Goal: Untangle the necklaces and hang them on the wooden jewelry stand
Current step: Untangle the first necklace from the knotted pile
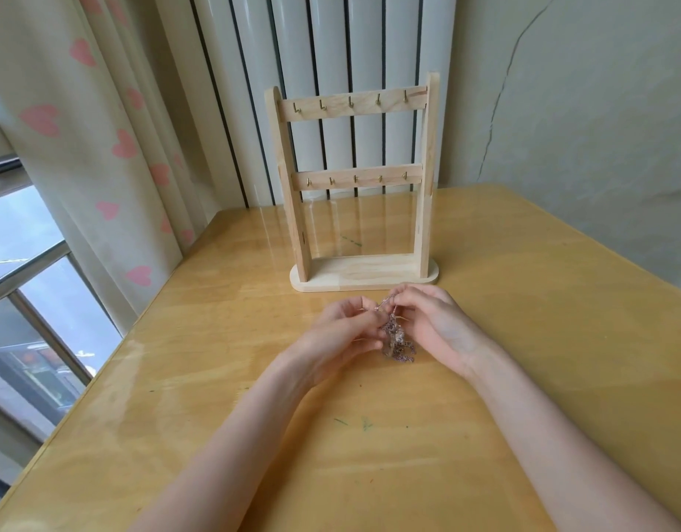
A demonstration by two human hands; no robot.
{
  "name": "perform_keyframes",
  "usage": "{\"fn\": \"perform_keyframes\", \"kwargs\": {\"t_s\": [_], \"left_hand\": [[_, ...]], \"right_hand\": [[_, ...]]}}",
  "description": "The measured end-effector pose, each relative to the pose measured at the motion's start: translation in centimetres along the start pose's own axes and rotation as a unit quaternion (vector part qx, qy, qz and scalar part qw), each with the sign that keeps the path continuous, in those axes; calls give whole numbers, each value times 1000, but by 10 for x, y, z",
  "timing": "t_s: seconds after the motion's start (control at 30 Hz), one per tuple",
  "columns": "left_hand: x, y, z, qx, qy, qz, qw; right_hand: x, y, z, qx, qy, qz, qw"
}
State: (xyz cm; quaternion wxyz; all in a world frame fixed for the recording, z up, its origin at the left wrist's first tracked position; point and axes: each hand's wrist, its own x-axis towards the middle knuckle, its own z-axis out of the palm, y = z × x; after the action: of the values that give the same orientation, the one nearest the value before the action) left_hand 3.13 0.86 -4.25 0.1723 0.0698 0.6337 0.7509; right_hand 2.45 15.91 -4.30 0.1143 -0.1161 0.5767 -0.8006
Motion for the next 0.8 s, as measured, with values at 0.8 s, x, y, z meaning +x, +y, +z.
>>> {"fn": "perform_keyframes", "kwargs": {"t_s": [0.8], "left_hand": [[0,0,-6,-43,51,15,998]], "right_hand": [[0,1,-1,-26,57,-17,998]]}}
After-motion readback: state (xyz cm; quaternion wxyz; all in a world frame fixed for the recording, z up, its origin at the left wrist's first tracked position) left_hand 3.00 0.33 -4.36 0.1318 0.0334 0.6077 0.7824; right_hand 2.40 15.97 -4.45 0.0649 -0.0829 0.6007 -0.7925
